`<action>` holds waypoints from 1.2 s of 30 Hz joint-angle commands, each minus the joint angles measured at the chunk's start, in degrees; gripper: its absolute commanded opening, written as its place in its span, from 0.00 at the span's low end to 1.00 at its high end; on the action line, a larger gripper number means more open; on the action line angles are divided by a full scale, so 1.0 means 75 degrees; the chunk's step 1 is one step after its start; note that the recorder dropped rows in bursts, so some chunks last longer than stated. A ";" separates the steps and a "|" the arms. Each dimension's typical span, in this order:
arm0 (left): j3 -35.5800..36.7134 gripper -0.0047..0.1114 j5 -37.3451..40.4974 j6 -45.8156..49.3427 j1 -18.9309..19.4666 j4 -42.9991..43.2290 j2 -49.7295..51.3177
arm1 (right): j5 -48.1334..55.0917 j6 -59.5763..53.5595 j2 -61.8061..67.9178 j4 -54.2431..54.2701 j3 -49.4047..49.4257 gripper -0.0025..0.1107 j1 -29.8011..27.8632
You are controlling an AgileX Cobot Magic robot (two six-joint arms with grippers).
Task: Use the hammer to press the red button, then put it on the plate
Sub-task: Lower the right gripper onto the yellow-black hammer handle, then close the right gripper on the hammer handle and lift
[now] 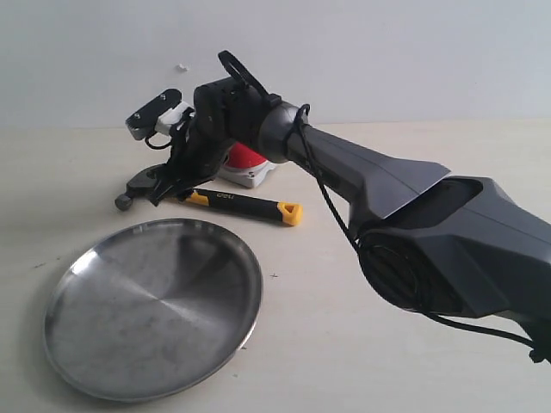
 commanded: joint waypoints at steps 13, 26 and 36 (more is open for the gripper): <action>-0.0020 0.04 -0.0023 0.0018 -0.0027 0.0009 -0.0051 | -0.0253 0.0014 0.0104 0.0057 -0.0063 0.54 -0.0049; -0.0020 0.04 -0.0023 0.0018 -0.0027 0.0009 -0.0051 | 0.0019 0.0132 0.0201 0.0147 -0.0063 0.54 -0.0049; -0.0020 0.04 -0.0023 0.0018 -0.0027 0.0009 -0.0051 | -0.0255 0.0231 0.0497 0.0161 -0.0063 0.42 -0.0082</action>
